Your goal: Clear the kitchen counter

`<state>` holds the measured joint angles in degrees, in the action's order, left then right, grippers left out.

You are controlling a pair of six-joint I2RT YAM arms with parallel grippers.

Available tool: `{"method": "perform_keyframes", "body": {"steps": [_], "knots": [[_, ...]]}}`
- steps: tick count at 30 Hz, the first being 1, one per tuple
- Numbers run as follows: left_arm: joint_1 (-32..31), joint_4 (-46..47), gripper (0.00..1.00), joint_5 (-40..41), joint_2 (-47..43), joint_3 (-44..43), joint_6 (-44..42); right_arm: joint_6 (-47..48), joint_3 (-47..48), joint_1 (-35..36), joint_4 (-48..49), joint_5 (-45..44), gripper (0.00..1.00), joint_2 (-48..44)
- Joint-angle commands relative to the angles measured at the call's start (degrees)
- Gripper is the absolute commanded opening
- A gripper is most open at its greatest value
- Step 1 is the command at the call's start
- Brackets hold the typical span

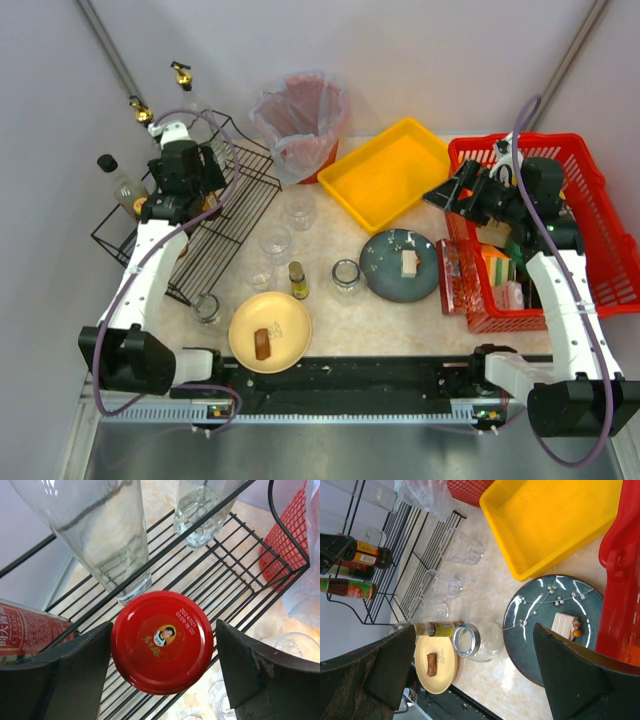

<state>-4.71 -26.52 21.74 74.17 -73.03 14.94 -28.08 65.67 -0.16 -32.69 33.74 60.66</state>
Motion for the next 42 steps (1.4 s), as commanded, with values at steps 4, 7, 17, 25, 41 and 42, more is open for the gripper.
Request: {"method": "perform_keyframes", "body": {"steps": [4,7,17,25,41,42], "knots": [[0.5,5.9,0.98,-0.4,-3.2,-2.2,-1.3,0.9,1.7,-0.2,1.0,0.1,0.98,-0.5],[0.5,4.1,0.99,-2.3,-4.0,-4.8,-2.5,0.9,1.6,-0.2,0.9,-0.1,0.98,-0.9],[0.4,-3.2,0.98,-32.9,-8.5,-11.3,-1.8,0.9,1.9,-0.2,0.4,0.4,0.98,-0.9],[-6.1,-11.1,0.96,-47.9,-8.2,-8.6,-5.2,0.3,1.8,-0.2,0.3,0.5,0.98,-0.3],[-28.0,-16.1,0.84,-28.8,-4.8,6.1,-3.7,-0.3,0.2,-0.2,0.5,0.8,0.98,-0.5],[-28.6,-15.8,0.83,-28.8,-4.8,7.1,-3.4,-0.3,-0.1,-0.2,0.4,0.8,0.97,-0.5]]}}
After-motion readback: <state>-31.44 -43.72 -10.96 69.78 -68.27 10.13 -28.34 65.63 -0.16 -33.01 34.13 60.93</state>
